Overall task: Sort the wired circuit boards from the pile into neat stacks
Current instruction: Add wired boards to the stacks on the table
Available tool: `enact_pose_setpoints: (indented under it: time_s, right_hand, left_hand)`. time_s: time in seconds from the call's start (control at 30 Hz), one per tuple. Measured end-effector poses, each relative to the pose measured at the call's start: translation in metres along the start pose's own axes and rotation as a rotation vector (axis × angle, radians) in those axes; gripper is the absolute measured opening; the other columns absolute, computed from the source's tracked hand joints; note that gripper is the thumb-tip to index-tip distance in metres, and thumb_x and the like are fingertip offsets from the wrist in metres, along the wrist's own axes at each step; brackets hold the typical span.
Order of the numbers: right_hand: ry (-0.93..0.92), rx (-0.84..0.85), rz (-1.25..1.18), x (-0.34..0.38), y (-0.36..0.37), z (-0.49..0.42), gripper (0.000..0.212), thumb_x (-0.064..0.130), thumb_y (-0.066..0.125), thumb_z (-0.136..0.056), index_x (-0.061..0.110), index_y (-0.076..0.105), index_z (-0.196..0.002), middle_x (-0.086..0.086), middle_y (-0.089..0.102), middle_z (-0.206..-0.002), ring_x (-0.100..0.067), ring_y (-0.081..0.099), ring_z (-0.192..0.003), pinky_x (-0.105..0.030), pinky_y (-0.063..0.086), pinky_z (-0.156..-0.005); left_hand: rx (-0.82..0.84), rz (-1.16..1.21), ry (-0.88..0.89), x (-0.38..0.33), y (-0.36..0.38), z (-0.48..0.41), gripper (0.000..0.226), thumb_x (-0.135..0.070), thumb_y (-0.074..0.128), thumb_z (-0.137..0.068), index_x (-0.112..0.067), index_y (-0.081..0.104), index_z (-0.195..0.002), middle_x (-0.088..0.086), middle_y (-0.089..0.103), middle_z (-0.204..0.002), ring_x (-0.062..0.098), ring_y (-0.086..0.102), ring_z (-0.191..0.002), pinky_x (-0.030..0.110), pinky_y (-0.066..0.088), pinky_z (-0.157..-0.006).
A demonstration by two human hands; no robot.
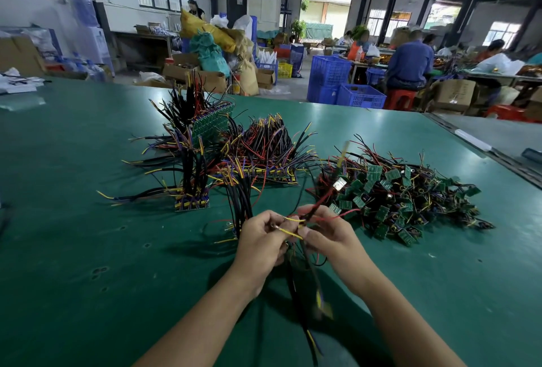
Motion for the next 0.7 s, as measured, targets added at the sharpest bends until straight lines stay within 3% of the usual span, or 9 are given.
enact_pose_setpoints:
  time_s: [0.1, 0.17, 0.3, 0.43, 0.57, 0.7]
  right_hand:
    - [0.047, -0.057, -0.124, -0.006, -0.002, -0.004, 0.024, 0.005, 0.052, -0.087, 0.019, 0.069, -0.096, -0.005, 0.070, -0.088, -0.021, 0.062, -0.081, -0.037, 0.051, -0.073]
    - [0.045, -0.091, -0.154, -0.010, -0.002, -0.005, 0.035, -0.004, 0.046, -0.095, 0.019, 0.071, -0.088, -0.001, 0.069, -0.077, -0.015, 0.062, -0.071, -0.029, 0.050, -0.064]
    - [0.053, -0.073, -0.199, -0.016, -0.001, -0.006, 0.011, 0.012, 0.063, -0.084, 0.017, 0.070, -0.091, -0.007, 0.068, -0.082, -0.023, 0.057, -0.073, -0.030, 0.045, -0.058]
    - [0.116, 0.052, -0.253, -0.020, 0.002, -0.005, 0.023, 0.009, 0.073, -0.073, 0.022, 0.073, -0.093, -0.008, 0.068, -0.085, -0.022, 0.057, -0.069, -0.025, 0.052, -0.059]
    - [0.162, 0.118, -0.167, -0.021, 0.003, -0.002, 0.040, 0.008, 0.076, -0.071, 0.016, 0.063, -0.108, -0.002, 0.067, -0.082, -0.011, 0.053, -0.054, -0.019, 0.044, -0.048]
    - [0.192, 0.018, -0.182, -0.021, -0.003, -0.003, 0.024, 0.018, 0.066, -0.077, 0.011, 0.061, -0.100, -0.019, 0.055, -0.079, -0.030, 0.050, -0.070, -0.032, 0.046, -0.056]
  left_hand:
    - [-0.017, -0.033, 0.015, 0.000, -0.002, 0.000, 0.016, -0.014, 0.066, -0.089, -0.002, 0.059, -0.082, 0.008, 0.048, -0.062, 0.007, 0.035, -0.039, 0.017, 0.027, -0.039]
    - [-0.002, -0.046, 0.021, -0.001, 0.000, 0.001, 0.019, -0.018, 0.069, -0.088, -0.003, 0.060, -0.081, 0.007, 0.054, -0.064, 0.005, 0.041, -0.041, 0.016, 0.030, -0.039]
    - [0.069, 0.021, 0.025, -0.005, 0.006, 0.005, 0.018, -0.016, 0.065, -0.090, -0.005, 0.055, -0.078, 0.000, 0.060, -0.052, 0.004, 0.049, -0.035, 0.014, 0.029, -0.036]
    - [0.068, 0.032, -0.009, -0.002, 0.004, 0.004, 0.018, -0.014, 0.064, -0.091, -0.005, 0.056, -0.077, -0.005, 0.055, -0.048, 0.004, 0.047, -0.035, 0.013, 0.032, -0.036]
    - [0.072, 0.042, -0.042, 0.001, 0.004, 0.005, 0.017, -0.017, 0.067, -0.089, -0.005, 0.059, -0.080, 0.000, 0.052, -0.055, 0.006, 0.045, -0.037, 0.014, 0.031, -0.038]
    - [0.085, 0.040, -0.051, 0.001, 0.004, 0.003, 0.020, -0.021, 0.068, -0.087, -0.005, 0.060, -0.080, 0.010, 0.048, -0.062, 0.011, 0.036, -0.039, 0.017, 0.026, -0.039]
Point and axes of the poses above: each hand's wrist, its own z-axis away from the middle knuckle, its own y-axis out of the palm, x = y × z, the point moved 6 cm from there along -z, towards the middle knuckle
